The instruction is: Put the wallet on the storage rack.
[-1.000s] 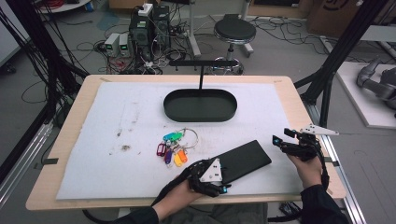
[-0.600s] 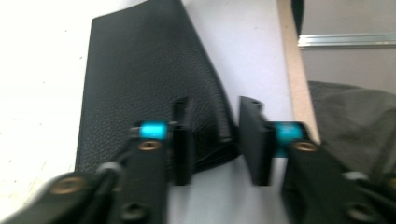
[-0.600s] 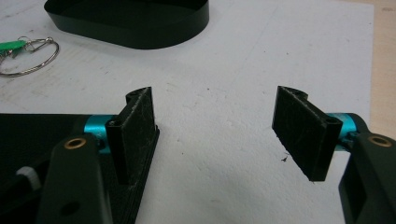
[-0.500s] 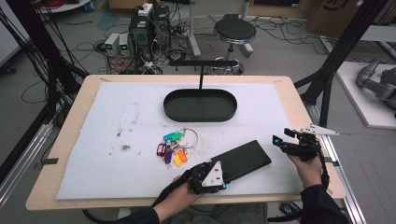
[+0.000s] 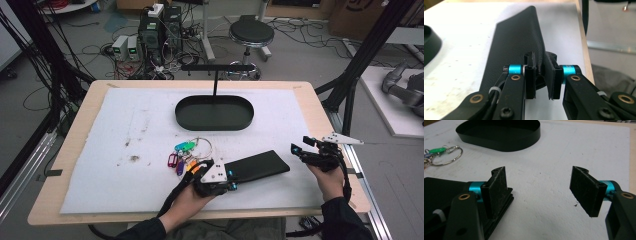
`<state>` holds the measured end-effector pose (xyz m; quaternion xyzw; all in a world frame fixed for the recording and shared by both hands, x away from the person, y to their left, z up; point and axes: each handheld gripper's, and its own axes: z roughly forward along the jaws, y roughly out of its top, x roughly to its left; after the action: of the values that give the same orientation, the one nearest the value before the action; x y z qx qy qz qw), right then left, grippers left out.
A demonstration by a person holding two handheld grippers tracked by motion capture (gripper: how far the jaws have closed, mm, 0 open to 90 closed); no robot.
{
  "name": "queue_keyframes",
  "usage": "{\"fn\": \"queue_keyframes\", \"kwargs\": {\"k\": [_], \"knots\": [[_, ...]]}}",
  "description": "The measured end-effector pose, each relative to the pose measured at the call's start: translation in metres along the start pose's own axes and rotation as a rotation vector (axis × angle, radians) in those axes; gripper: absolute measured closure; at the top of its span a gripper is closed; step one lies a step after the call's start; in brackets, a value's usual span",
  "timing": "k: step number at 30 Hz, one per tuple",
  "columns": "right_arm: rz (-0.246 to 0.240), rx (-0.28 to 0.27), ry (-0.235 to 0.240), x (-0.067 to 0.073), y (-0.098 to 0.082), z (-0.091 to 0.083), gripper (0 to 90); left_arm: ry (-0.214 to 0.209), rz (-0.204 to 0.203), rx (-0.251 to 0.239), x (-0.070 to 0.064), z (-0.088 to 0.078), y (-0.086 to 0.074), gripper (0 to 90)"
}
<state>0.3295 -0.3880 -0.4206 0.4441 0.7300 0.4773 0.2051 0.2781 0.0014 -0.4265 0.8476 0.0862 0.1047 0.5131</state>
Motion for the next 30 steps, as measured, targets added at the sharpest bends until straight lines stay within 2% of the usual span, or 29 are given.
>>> {"fn": "queue_keyframes", "kwargs": {"k": [5,7,8,10,11,13,14,19,23,24,29,30], "knots": [[0.02,-0.042,0.035,-0.002,0.0,-0.004,30.4,0.017,-0.077,-0.06,0.014,-0.009,0.0,79.3],[0.016,-0.06,0.055,-0.003,0.0,-0.005,30.4,0.022,-0.088,-0.07,0.017,-0.011,0.0,79.2],[0.016,-0.067,0.065,-0.002,0.001,-0.006,30.1,0.032,-0.107,-0.088,0.024,-0.015,0.0,79.2],[0.0,-0.083,0.092,-0.001,0.001,-0.008,29.8,0.038,-0.115,-0.094,0.027,-0.017,0.001,79.2],[-0.013,-0.088,0.102,-0.001,0.001,-0.008,29.7,0.043,-0.141,-0.115,0.035,-0.02,0.001,79.2],[-0.031,-0.099,0.126,0.0,0.002,-0.008,29.0,0.043,-0.152,-0.123,0.039,-0.022,0.0,79.2],[-0.034,-0.098,0.139,0.001,0.002,-0.008,28.2,0.051,-0.171,-0.14,0.046,-0.025,-0.001,79.2],[-0.076,-0.087,0.19,0.005,0.002,-0.004,25.9,0.058,-0.188,-0.159,0.056,-0.03,-0.003,79.1],[-0.112,-0.061,0.225,0.01,0.003,0.003,25.9,0.056,-0.196,-0.163,0.059,-0.031,-0.004,79.1],[-0.141,-0.032,0.246,0.013,0.004,0.009,26.5,0.05,-0.202,-0.166,0.06,-0.032,-0.005,79.1],[-0.207,0.026,0.274,0.023,0.005,0.028,28.5,0.03,-0.204,-0.163,0.062,-0.033,-0.007,78.9],[-0.207,0.026,0.274,0.023,0.005,0.028,28.5,0.03,-0.204,-0.163,0.062,-0.033,-0.007,78.9]]}}
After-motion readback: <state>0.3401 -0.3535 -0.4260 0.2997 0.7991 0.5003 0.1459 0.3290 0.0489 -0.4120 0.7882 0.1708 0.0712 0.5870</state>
